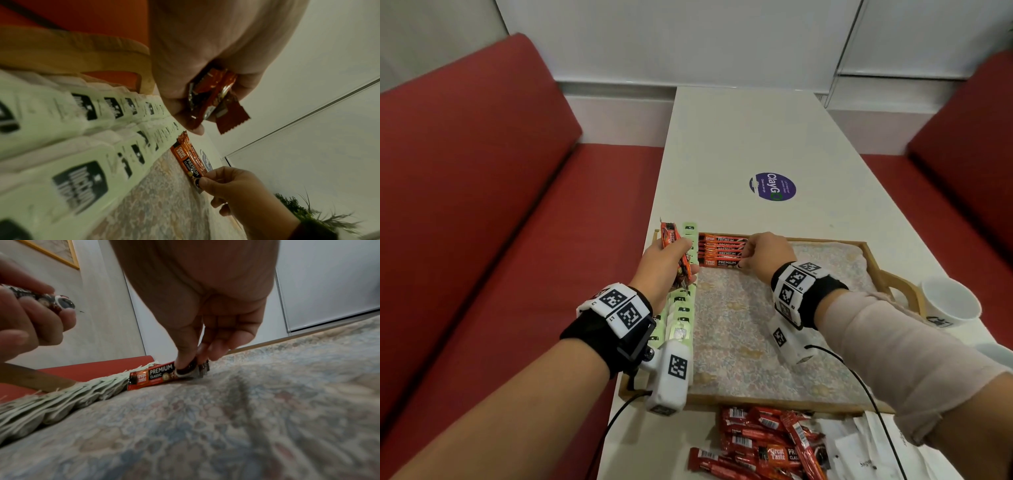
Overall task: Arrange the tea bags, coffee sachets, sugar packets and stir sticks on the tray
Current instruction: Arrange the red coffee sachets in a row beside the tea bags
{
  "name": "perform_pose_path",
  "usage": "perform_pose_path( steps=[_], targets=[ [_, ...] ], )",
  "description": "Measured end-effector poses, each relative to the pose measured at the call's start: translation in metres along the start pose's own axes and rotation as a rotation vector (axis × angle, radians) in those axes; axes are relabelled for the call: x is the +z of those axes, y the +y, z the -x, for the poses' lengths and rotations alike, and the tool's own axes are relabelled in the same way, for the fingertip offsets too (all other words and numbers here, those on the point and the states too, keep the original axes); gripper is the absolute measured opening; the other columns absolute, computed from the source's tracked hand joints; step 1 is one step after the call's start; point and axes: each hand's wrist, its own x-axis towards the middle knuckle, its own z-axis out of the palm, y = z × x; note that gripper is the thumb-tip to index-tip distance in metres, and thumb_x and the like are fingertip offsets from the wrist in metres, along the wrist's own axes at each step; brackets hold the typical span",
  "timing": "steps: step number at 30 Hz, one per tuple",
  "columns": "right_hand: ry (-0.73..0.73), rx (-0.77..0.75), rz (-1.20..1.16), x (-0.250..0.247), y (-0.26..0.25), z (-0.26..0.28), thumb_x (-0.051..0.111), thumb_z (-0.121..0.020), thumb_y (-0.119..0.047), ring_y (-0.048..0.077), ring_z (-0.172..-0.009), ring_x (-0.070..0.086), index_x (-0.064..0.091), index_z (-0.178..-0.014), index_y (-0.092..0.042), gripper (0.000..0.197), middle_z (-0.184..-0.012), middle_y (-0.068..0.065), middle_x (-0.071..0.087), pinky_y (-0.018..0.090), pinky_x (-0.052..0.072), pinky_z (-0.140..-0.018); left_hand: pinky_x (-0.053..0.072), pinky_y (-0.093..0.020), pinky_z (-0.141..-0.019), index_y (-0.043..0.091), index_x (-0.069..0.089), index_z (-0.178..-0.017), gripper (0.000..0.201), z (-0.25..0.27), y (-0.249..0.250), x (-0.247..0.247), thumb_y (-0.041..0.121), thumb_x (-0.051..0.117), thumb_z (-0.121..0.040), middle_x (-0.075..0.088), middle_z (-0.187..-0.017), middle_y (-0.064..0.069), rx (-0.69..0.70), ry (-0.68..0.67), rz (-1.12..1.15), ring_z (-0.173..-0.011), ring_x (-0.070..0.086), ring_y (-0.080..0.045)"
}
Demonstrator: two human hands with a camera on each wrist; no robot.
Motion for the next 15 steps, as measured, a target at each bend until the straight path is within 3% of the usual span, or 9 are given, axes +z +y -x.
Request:
perform_pose_path(
  steps=[4, 7, 12, 15],
  targets=[
    [-0.009, -0.006, 0.024, 0.0018, -0.0007, -0.0008, 0.071, -0.078, -0.015, 0.023, -0.086, 0.064, 0.063, -0.078, -0.016, 0.008, -0.090, 0.008, 0.070, 0.025, 0.043, -0.068, 0.052, -0.023, -0.052, 0.019, 0.053, -0.094, 0.004, -0.0028, -0.0028, -0.0012, 0.023, 0.054, -0.095, 0.059, -0.085, -0.005, -0.009, -0.025, 0.002, -0.055, 0.064, -0.011],
    [-0.004, -0.006, 0.031, 0.0028, 0.0003, -0.0022, 0.070, -0.077, -0.016, 0.024, -0.086, 0.064, 0.061, -0.076, -0.016, 0.009, -0.089, 0.007, 0.069, 0.026, 0.043, -0.067, 0.053, -0.024, -0.053, 0.018, 0.055, -0.096, 0.005, -0.0052, -0.0051, -0.0021, 0.023, 0.056, -0.095, 0.062, -0.083, -0.004, -0.017, -0.038, 0.034, -0.061, 0.066, -0.011],
    [0.056, -0.041, -0.002, -0.0026, 0.0011, 0.0008, 0.073, -0.079, -0.024, 0.020, -0.083, 0.053, 0.057, -0.092, -0.013, 0.023, -0.094, 0.003, 0.053, 0.027, 0.038, -0.068, 0.053, -0.030, -0.059, 0.012, 0.056, -0.099, 0.008, -0.0082, -0.0075, -0.0041, 0.020, 0.055, -0.096, 0.068, -0.082, -0.002, -0.027, -0.051, 0.101, -0.060, 0.065, -0.017],
    [0.091, -0.127, -0.081, -0.0042, -0.0054, 0.0065, 0.069, -0.084, -0.033, 0.018, -0.082, 0.054, 0.057, -0.088, -0.017, 0.021, -0.091, 0.001, 0.054, 0.028, 0.039, -0.069, 0.055, -0.026, -0.053, 0.012, 0.058, -0.103, 0.011, -0.0071, -0.0077, -0.0040, 0.019, 0.054, -0.096, 0.071, -0.086, 0.000, -0.027, -0.064, 0.094, -0.065, 0.065, -0.016]
  ],
)
